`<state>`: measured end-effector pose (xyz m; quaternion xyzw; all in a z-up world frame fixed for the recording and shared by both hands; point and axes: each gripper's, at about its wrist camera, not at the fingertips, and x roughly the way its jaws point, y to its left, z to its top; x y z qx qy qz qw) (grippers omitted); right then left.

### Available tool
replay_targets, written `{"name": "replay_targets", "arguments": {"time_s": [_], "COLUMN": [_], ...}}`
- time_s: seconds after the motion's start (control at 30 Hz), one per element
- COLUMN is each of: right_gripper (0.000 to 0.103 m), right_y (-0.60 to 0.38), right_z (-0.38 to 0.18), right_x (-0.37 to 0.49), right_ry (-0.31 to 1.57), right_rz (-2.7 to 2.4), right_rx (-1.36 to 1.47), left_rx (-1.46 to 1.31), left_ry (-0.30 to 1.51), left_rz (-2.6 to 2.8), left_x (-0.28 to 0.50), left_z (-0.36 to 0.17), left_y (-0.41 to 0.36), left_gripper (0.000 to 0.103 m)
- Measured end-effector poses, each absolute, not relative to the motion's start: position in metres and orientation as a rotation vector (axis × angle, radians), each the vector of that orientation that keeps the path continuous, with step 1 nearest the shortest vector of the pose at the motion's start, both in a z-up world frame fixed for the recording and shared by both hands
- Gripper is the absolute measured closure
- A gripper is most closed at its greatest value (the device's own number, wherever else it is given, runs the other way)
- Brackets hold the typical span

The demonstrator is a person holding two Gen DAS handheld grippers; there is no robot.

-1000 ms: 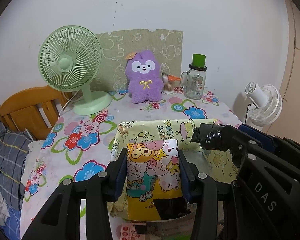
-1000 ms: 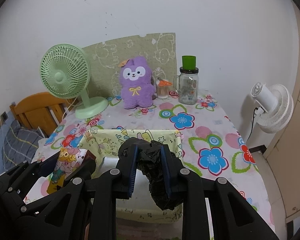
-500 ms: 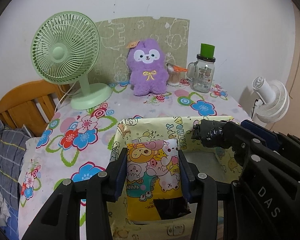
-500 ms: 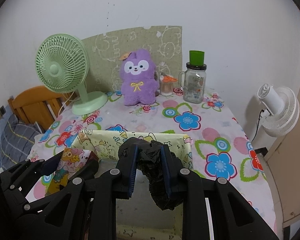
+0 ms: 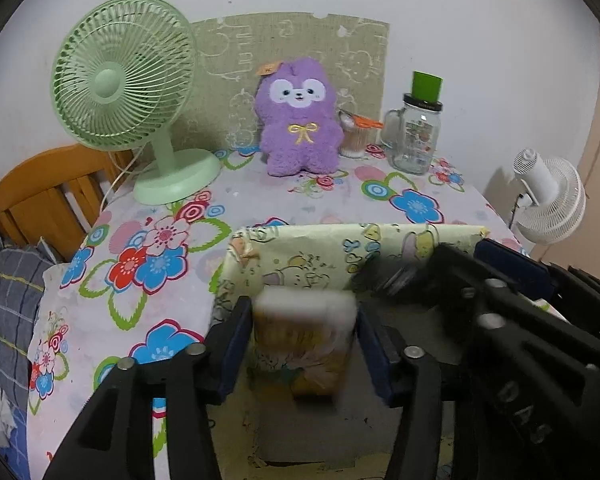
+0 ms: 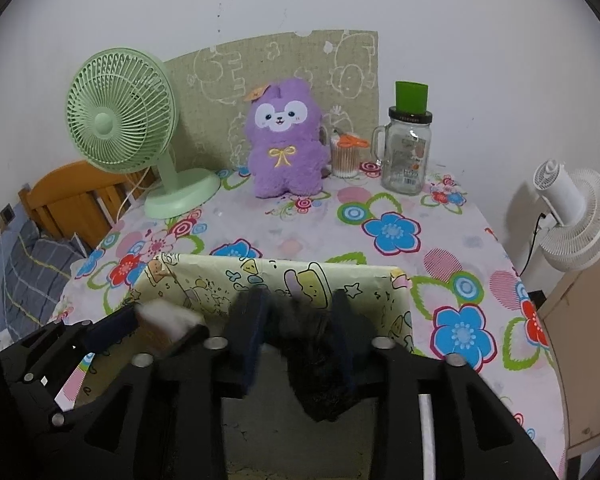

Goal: Organize soft objects
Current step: 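Open the left tool to drop the carton into the box while the right tool releases the black cloth, then withdraw both tools from the box back toward the remaining tissue packs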

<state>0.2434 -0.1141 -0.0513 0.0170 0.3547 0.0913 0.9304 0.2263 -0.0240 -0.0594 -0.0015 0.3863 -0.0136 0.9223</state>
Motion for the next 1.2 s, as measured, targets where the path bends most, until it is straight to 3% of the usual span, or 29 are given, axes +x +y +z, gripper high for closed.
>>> {"name": "replay_targets", "arguments": {"time_s": [0.03,0.1,0.2,0.37,0.63,1.2], "right_gripper": [0.044,0.035,0.025,0.017,0.013,0.01], "right_y": [-0.114,-0.112,-0.111,-0.112,-0.113,-0.118], "right_z": [-0.051,-0.05,-0.049,-0.045,-0.037,-0.016], "right_x": [0.243,0.241,0.24,0.236,0.223,0.179], "right_ry": [0.724,0.708,0.703,0.694,0.677,0.627], "right_rz": [0.188,0.179,0.175,0.172,0.17,0.159], "right_rx": [0.032,0.02,0.013,0.008,0.007,0.014], "left_rx": [0.001,0.006,0.0,0.011,0.038,0.038], "left_ry": [0.79,0.785,0.786,0.777,0.729,0.67], "left_rz": [-0.035,-0.039,-0.046,-0.051,-0.02,-0.019], "left_x": [0.226,0.225,0.225,0.221,0.207,0.167], "left_z": [-0.059,-0.059,-0.059,-0.056,-0.045,-0.025], "left_y": [-0.026,-0.027,-0.026,-0.028,-0.031,-0.035], "left_gripper": [0.033,0.027,0.025,0.02,0.012,0.012]}}
